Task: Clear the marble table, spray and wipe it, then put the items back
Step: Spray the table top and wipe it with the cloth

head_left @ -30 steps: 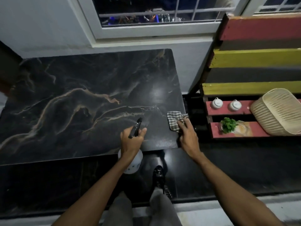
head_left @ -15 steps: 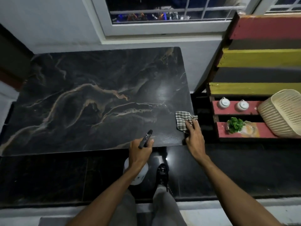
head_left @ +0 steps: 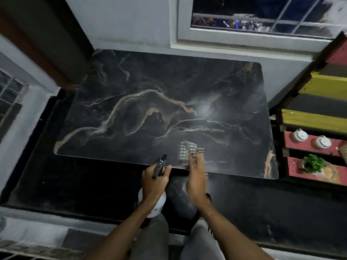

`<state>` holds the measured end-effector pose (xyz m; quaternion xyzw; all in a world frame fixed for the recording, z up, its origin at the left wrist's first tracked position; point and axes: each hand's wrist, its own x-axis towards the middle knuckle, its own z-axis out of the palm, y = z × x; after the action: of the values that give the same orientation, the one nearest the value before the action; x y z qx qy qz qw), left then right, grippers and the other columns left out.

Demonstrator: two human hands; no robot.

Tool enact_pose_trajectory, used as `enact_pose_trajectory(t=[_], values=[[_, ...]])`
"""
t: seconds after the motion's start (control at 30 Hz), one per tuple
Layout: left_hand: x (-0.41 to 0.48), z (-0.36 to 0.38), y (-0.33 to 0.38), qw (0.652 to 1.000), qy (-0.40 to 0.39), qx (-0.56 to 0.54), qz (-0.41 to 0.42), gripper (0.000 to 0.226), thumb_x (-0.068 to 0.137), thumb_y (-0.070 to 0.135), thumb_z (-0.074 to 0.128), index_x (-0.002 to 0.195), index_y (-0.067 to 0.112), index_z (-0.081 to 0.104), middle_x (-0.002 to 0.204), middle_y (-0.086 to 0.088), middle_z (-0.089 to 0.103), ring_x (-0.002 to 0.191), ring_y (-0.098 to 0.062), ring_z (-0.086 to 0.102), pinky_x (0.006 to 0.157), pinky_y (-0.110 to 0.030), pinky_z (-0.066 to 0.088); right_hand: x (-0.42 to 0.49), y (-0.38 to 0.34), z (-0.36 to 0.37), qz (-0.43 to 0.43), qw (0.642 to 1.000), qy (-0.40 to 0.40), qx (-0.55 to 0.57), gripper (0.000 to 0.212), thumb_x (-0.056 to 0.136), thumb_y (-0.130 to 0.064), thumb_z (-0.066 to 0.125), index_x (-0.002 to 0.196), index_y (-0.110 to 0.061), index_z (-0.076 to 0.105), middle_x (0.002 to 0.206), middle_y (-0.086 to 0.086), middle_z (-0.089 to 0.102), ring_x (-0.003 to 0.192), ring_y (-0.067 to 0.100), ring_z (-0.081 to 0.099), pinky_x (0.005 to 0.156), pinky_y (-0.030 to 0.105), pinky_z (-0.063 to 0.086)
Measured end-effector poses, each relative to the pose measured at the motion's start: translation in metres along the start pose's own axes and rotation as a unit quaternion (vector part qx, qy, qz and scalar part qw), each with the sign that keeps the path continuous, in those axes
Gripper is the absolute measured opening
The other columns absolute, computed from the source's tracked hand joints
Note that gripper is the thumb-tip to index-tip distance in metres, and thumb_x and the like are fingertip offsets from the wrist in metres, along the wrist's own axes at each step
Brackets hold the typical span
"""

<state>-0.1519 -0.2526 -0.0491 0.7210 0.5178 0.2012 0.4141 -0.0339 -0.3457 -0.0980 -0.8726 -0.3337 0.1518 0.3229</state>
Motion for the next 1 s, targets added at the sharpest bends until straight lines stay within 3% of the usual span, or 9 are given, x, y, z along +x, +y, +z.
enact_pose_trajectory(t=[0.1,0.2,0.3,0.4,0.5,0.63,0.77,0.93,1.0], values=[[0.016,-0.035,-0.022,1.0,0.024,-0.003,-0.018,0.035,0.082,0.034,0.073,0.058,0.015,0.056,0.057,-0.009,0.065,0.061,-0.035,0.067,0.061,-0.039,0.051,-0.005,-0.047,0.046,-0.165,0.981,-0.102,-0.02,0.055,0.098,-0.008,0.04,0.151,-0.022,0.041,0.163,-0.004,0.028,0.153,0.013,0.021,0.122,0.029,0.026],[0.037,-0.069,-0.04,0.997,0.062,-0.025,-0.05,0.041,0.081,0.038,0.071,0.056,0.012,0.052,0.052,-0.005,0.062,0.057,-0.031,0.065,0.061,-0.043,0.054,0.048,-0.042,0.046,-0.1,0.993,-0.063,-0.008,0.076,0.073,0.012,0.051,0.145,-0.013,0.048,0.157,0.008,0.032,0.145,0.017,0.029,0.122,0.029,0.026],[0.057,-0.092,-0.053,0.99,0.09,-0.045,-0.101,0.042,0.083,0.036,0.075,0.056,0.011,0.056,0.051,-0.003,0.063,0.057,-0.025,0.066,0.066,-0.045,0.057,0.084,-0.059,0.045,0.014,0.999,-0.023,-0.017,0.078,0.072,0.016,0.049,0.145,-0.011,0.046,0.155,0.009,0.03,0.141,0.027,0.036,0.12,0.031,0.03],[0.077,-0.115,-0.067,0.984,0.122,-0.042,-0.12,0.04,0.085,0.037,0.075,0.059,0.011,0.06,0.055,-0.003,0.066,0.061,-0.027,0.068,0.067,-0.044,0.057,0.072,-0.118,0.093,-0.158,0.974,-0.159,-0.041,0.079,0.075,0.01,0.05,0.149,-0.015,0.043,0.162,0.008,0.025,0.147,0.026,0.031,0.12,0.02,0.017],[0.09,-0.136,-0.081,0.979,0.15,-0.035,-0.133,0.037,0.086,0.03,0.077,0.06,0.01,0.062,0.058,-0.004,0.067,0.062,-0.028,0.068,0.066,-0.041,0.056,0.105,-0.142,0.124,-0.291,0.933,-0.205,-0.046,0.071,0.076,0.0,0.049,0.145,-0.017,0.049,0.161,0.007,0.031,0.145,0.028,0.036,0.117,0.037,0.036],[0.099,-0.167,-0.104,0.967,0.186,-0.051,-0.168,0.035,0.086,0.027,0.079,0.059,0.01,0.064,0.057,-0.001,0.067,0.06,-0.024,0.067,0.065,-0.035,0.054,0.133,-0.182,0.16,-0.177,0.97,-0.163,-0.043,0.078,0.075,0.01,0.05,0.148,-0.014,0.043,0.159,0.008,0.027,0.146,0.029,0.03,0.116,0.046,0.037],[0.106,-0.2,-0.12,0.953,0.224,-0.058,-0.194,0.028,0.086,0.021,0.079,0.063,0.008,0.068,0.058,-0.001,0.068,0.059,-0.022,0.067,0.06,-0.034,0.052,0.093,-0.22,0.211,-0.442,0.84,-0.313,-0.031,0.074,0.084,0.005,0.056,0.152,-0.018,0.04,0.165,0.008,0.022,0.153,0.023,0.019,0.123,0.033,0.025],[0.116,-0.24,-0.149,0.935,0.255,-0.085,-0.232,0.033,0.089,0.025,0.077,0.06,0.011,0.067,0.056,-0.001,0.067,0.056,-0.014,0.067,0.062,-0.032,0.055,0.143,-0.284,0.253,-0.344,0.897,-0.276,-0.037,0.068,0.081,0.004,0.056,0.146,-0.013,0.046,0.16,0.013,0.028,0.145,0.033,0.034,0.117,0.045,0.036],[0.117,-0.25,-0.151,0.932,0.263,-0.08,-0.235,0.033,0.089,0.024,0.076,0.06,0.011,0.067,0.056,0.0,0.067,0.055,-0.01,0.065,0.06,-0.028,0.05,0.114,-0.289,0.271,-0.431,0.84,-0.323,-0.068,0.075,0.08,0.005,0.058,0.15,-0.016,0.042,0.164,0.013,0.024,0.148,0.033,0.03,0.117,0.045,0.037]])
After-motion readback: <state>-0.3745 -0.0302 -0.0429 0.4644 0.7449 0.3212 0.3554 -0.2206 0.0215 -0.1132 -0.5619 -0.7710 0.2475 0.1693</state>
